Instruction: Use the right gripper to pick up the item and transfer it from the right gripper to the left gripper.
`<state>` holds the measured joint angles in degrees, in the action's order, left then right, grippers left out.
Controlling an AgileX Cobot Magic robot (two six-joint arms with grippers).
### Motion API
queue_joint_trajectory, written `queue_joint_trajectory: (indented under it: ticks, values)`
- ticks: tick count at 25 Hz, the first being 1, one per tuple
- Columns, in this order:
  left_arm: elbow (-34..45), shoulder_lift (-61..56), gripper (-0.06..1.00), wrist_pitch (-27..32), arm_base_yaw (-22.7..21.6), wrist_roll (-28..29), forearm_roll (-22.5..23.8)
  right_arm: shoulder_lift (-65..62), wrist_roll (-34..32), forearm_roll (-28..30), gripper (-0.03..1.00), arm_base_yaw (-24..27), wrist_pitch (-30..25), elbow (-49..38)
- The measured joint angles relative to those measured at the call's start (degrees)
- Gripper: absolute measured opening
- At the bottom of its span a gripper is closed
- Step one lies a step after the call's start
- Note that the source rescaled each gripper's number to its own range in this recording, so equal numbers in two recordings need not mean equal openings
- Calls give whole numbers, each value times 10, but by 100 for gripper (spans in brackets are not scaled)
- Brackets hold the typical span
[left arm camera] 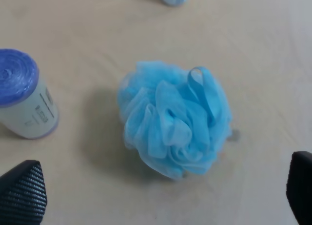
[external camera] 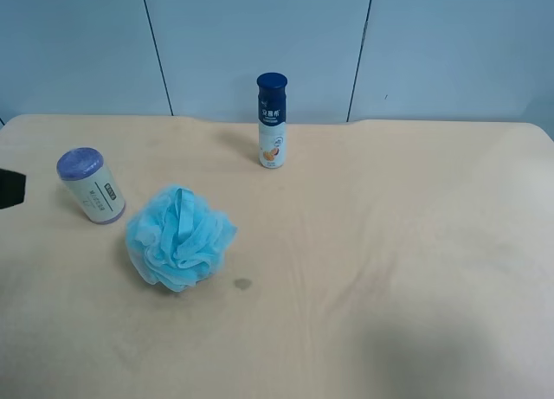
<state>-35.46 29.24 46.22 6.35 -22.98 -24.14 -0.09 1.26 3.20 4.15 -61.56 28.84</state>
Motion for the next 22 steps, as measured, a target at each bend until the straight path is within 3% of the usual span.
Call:
queue_joint_trajectory:
  ticks: [6,15,22]
  values:
    - [12,-135,100,70,1,24,22,0,0,0,85,0,0,0]
    - [15,-216,100,177,1,197,194,0,0,0,85,-6,0,0]
    - [52,-257,100,165,1,230,209,0,0,0,85,-6,0,0]
